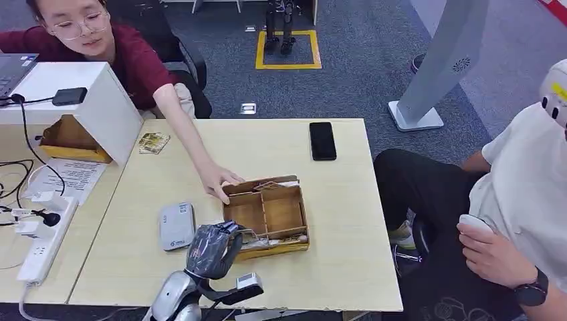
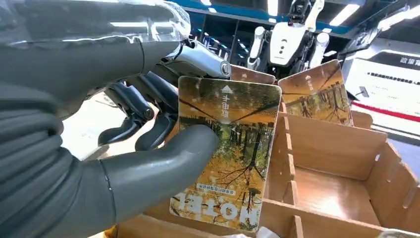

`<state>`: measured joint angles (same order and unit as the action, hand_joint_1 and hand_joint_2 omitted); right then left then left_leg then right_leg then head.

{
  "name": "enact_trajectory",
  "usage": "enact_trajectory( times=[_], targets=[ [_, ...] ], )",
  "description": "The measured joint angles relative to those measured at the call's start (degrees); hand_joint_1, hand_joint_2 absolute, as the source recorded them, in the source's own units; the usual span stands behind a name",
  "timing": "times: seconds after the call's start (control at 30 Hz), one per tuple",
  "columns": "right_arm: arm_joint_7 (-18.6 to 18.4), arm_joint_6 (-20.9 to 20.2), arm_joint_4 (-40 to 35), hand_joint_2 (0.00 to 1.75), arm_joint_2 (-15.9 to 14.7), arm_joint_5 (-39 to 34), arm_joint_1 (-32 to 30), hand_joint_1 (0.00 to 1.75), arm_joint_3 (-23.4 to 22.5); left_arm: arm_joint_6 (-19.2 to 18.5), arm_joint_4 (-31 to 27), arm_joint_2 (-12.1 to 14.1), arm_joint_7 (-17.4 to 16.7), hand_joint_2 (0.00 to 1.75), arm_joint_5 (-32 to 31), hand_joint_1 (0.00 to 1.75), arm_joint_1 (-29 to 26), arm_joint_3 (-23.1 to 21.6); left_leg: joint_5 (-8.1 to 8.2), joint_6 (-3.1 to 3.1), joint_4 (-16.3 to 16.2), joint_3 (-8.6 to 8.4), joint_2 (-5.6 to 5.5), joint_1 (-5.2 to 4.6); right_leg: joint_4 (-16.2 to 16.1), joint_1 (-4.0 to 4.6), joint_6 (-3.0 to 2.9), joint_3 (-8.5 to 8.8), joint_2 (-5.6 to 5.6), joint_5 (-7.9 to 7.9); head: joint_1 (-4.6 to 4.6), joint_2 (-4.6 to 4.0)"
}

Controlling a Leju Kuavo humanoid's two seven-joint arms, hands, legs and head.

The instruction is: Pass the card to the sensor for recognition and then transmit it.

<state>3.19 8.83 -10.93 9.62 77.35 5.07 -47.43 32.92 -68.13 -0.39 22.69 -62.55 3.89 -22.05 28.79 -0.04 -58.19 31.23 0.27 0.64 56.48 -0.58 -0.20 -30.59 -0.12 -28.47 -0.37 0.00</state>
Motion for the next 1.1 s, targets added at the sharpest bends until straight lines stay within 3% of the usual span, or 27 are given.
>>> enact_trajectory(
  times=[0.87,1.1],
  targets=[
    [-0.1,0.0,0.0,1.75,0.0,0.2,0.0,0.0,-0.5,-0.4,-0.2,0.2,0.0,1.75,0.3,1.75,0.0,0.0,0.0,0.0,0.0,0.0,0.0,0.0,0.0,0.0,0.0,0.0,0.0,0.0,0.0,0.0],
    [0.0,-0.1,0.0,1.75,0.0,0.2,0.0,0.0,-0.9,-0.2,-2.2,1.4,-0.6,1.75,0.3,1.75,0.4,0.0,0.0,0.0,0.0,-0.01,0.0,0.0,0.0,0.0,0.0,0.0,0.0,0.0,0.0,0.0]
  ],
)
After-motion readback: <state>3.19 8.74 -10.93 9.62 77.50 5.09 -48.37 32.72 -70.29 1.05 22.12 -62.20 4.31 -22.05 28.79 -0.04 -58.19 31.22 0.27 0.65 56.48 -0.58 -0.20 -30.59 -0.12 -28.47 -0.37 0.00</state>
